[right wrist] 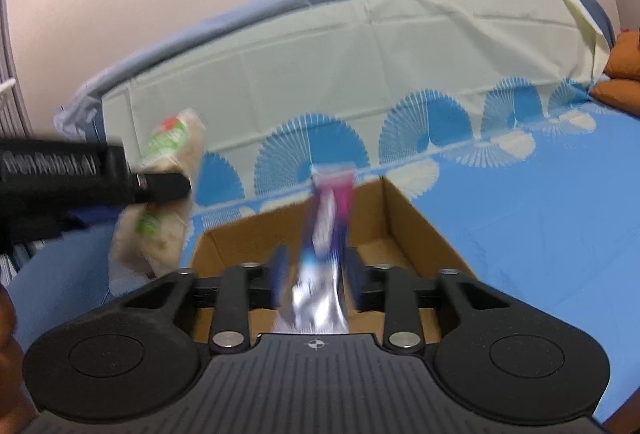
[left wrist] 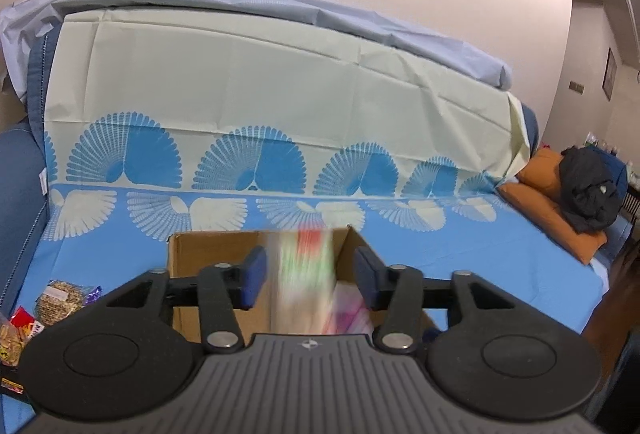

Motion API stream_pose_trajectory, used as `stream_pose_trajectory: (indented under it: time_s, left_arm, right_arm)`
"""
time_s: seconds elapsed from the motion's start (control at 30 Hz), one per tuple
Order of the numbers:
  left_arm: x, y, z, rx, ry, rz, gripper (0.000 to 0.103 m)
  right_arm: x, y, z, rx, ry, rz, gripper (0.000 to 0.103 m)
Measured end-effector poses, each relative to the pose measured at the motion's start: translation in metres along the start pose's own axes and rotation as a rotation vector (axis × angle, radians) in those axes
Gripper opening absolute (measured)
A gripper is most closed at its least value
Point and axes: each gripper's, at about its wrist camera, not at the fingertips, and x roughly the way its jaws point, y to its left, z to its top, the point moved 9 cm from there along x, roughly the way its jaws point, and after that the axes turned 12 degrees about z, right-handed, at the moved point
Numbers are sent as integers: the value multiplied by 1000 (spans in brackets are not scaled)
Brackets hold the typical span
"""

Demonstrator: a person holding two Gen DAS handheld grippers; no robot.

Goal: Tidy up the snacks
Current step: 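Open both tools to drop the snacks into the box, then move both tools back to the snack pile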

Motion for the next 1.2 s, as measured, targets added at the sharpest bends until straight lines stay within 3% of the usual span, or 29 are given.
stream_pose_trajectory:
  time_s: [0.03,0.3,0.43,0.5,0.6,0.77,0.97,1.1,1.13,1.2]
  left_arm:
    - [-1,0,1,2,-6,1,55]
    - [-19,16,-8,19,-89,22,54]
    - [-30,48,-25,6,-79,39,42]
    - [-33,74,-34,-31,-45,58,29]
    - [-36,126,-47,-116,1,110,19]
    - [-45,202,-56,-167,-15,217,18]
    - [-48,263,-93,-189,-14,302,18]
    - [-42,278,-143,-178,30,330,17]
    - [-38,279,-150,-190,71,331,16]
    - [-40,275,-142,-190,39,304,16]
  right_arm:
    - [1,-1,-1,5,4,-8,55]
    - [4,-3,-5,-19,14,-31,61]
    - [8,-1,-10,-45,30,-44,60]
    - [9,2,-14,-62,37,-45,60]
    - [11,9,-17,-89,47,-39,60]
    - [14,25,-25,-144,58,-17,47]
    - [17,52,-36,-201,65,43,45]
    - [18,75,-46,-249,73,98,45]
    - [19,80,-49,-261,79,109,45]
    - [20,92,-55,-283,90,133,45]
